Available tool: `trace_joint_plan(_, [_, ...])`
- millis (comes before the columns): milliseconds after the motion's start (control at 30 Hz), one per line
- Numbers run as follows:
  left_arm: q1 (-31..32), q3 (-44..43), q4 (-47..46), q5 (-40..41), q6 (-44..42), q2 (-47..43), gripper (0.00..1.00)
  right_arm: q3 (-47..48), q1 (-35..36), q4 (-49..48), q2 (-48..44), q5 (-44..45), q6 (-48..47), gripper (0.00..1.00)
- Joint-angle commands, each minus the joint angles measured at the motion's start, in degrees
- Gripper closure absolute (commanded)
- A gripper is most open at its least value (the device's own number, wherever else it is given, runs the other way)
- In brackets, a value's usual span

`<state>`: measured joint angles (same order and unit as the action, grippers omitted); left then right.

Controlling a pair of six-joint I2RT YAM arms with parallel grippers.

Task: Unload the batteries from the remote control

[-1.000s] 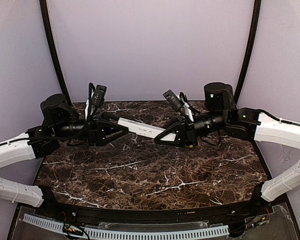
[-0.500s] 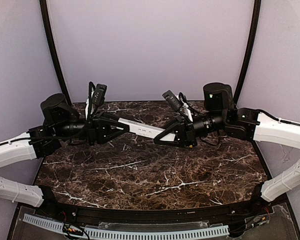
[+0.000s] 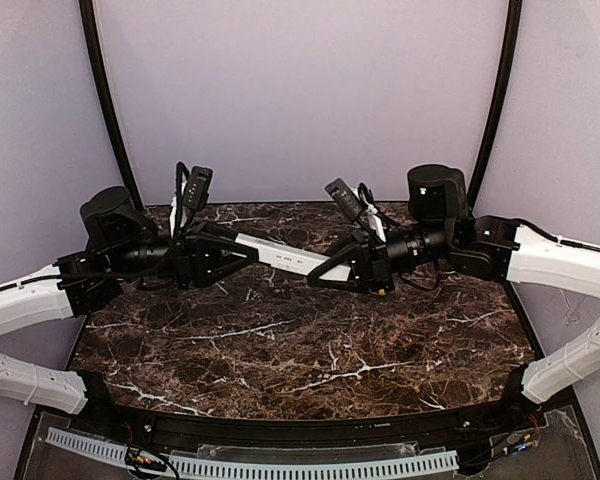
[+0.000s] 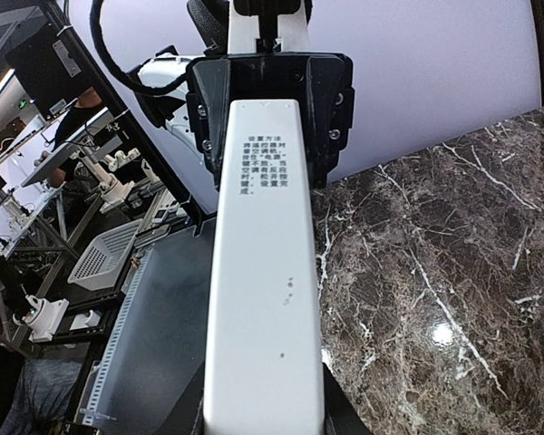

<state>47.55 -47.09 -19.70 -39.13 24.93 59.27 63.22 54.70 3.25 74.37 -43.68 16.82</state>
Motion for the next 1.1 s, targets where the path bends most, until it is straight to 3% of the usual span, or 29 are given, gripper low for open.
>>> trace_joint_plan(0, [0.42, -0.47, -1.21, -0.65, 0.14, -0.29, 0.62, 1.39, -0.34, -2.98, -0.45, -0.7, 0.5, 1.0])
trace_joint_plan(100, [0.42, -0.48, -1.06, -0.48, 0.04, -0.25, 0.71, 1.25, -0.31, -2.98, -0.44, -0.71, 0.58, 1.0])
trace_joint_plan(200, [0.39, -0.69, -0.73, -0.36, -0.11, -0.29, 0.91, 0.92, -0.35, -4.08, -0.45, -0.43, 1.02, 1.0])
trace_joint_plan(333, [0.43, -0.64, -0.69, -0.34, -0.51, -0.44, 0.99, 0.77, -0.29, -3.95, -0.54, 0.97, 2.34, 0.98])
trace_joint_plan(467, [0.44, -0.52, -0.17, 0.58, -1.98, -1.1, 1.0, 0.5, -0.31, -2.79, -1.65, 3.0, 3.63, 0.51])
trace_joint_plan(567, [0.39, -0.69, 1.45, 3.39, -4.35, -2.06, 1.0, 0.66, -0.29, 0.5, -3.49, 6.33, 4.34, 0.3])
trace_joint_plan(700, [0.31, -1.73, 4.33, 5.89, -8.22, -2.92, 1.0, 0.96, -0.29, 6.79, -7.05, 12.46, 6.56, 0.13])
trace_joint_plan(1067, [0.35, -2.55, 3.11, 5.93, -18.85, -1.67, 1.0, 0.73, -0.33, 13.18, -12.25, 17.93, 25.05, 0.09])
